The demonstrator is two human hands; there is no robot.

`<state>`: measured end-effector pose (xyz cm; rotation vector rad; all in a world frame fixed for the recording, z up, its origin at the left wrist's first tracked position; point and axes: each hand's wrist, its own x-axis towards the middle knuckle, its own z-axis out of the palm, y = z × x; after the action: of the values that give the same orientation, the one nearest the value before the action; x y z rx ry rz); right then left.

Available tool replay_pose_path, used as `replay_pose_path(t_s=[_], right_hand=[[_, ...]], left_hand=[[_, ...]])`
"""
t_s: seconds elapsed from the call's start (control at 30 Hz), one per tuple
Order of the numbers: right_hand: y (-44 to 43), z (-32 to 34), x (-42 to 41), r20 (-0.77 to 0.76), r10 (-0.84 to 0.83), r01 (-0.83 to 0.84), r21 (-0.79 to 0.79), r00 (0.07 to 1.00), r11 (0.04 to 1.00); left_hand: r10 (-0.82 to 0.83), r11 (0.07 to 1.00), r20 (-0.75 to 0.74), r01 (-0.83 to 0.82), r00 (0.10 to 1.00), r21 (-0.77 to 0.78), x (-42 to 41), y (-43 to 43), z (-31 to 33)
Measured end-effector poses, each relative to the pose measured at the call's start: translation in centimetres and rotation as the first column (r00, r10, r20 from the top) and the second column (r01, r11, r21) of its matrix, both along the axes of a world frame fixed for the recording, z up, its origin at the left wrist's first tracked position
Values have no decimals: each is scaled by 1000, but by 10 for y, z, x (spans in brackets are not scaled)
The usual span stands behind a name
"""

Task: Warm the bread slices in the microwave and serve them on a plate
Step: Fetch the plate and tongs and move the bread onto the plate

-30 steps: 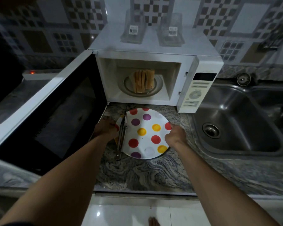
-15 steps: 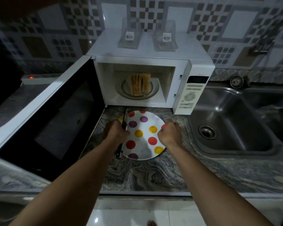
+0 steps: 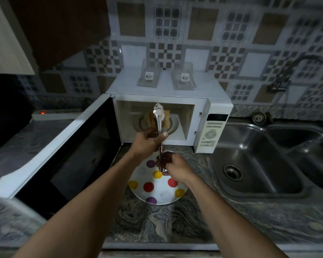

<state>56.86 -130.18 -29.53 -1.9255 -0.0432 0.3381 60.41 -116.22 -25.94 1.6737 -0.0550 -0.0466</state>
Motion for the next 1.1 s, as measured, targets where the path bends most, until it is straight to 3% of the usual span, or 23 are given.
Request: replay_pose_path(t_s=[0.2, 0.5, 0.63, 0.73, 0.83, 0.9, 1.0, 1.1], right_hand=[[0, 5, 5, 102, -56, 57, -5, 993, 998], [7, 12, 8, 170, -100, 87, 82, 980, 993], [9, 7, 13, 210, -153, 151, 24, 966, 988], [8, 2, 12, 245, -175, 202, -89, 954, 975], [4, -7, 13, 236, -237, 276, -147, 942, 950], [0, -13, 20, 216, -276, 312, -155, 937, 937], [-4, -24, 38, 250, -293, 347, -213, 923, 913], [0, -27, 60, 242, -334, 393, -267, 911, 880]], left_hand=[[10, 1000, 92, -11, 996, 17, 7, 1, 18], [-52, 999, 88, 52, 995, 6, 8, -4, 25], [-32, 999, 67, 31, 997, 19, 6, -2, 22], [4, 998, -19, -5, 1000, -65, 8, 8, 3], [170, 969, 26, -172, 985, 178, 0, 24, -29], [168, 924, 86, -187, 982, 332, -5, 38, -61], [175, 689, 153, -232, 973, 687, -2, 62, -116], [162, 580, 89, -168, 983, 797, 0, 69, -152]])
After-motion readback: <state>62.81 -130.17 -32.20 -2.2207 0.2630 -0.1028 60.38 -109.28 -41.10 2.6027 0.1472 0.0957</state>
